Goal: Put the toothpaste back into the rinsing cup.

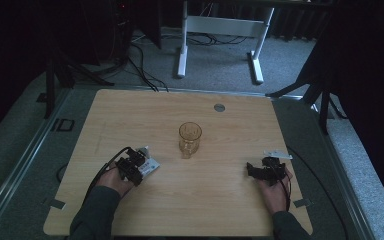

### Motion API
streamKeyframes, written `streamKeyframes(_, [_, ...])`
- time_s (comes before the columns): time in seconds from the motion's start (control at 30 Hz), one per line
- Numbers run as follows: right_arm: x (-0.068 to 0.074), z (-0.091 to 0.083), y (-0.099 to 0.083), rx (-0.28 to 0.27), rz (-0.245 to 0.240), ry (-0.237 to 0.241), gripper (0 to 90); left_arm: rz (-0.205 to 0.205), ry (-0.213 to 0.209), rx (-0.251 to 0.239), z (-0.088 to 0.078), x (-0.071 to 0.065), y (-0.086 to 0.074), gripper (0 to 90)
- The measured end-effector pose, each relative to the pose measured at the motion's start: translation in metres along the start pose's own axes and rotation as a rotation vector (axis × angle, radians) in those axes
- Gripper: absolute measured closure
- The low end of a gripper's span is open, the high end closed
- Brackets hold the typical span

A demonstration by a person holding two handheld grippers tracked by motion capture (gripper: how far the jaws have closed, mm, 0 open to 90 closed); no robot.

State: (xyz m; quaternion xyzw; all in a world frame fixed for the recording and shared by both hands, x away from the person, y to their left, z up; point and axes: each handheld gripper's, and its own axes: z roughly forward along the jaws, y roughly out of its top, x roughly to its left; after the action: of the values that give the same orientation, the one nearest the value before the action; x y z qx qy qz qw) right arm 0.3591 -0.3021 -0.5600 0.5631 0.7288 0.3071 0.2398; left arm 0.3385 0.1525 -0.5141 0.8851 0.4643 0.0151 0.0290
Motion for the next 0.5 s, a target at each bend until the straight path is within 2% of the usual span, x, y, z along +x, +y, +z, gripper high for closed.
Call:
streamKeyframes(0.17, [0.0, 0.0, 0.0, 0.0, 0.0, 0.0, 11.1, 0.013, 0.01, -0.006, -0.001, -0.001, -0.002, 70.8])
streamKeyframes(0.5, [0.0, 0.0, 0.0, 0.0, 0.0, 0.0, 11.1, 0.012, 0.03, -0.033, -0.011, 0.0, -0.007, 71.9])
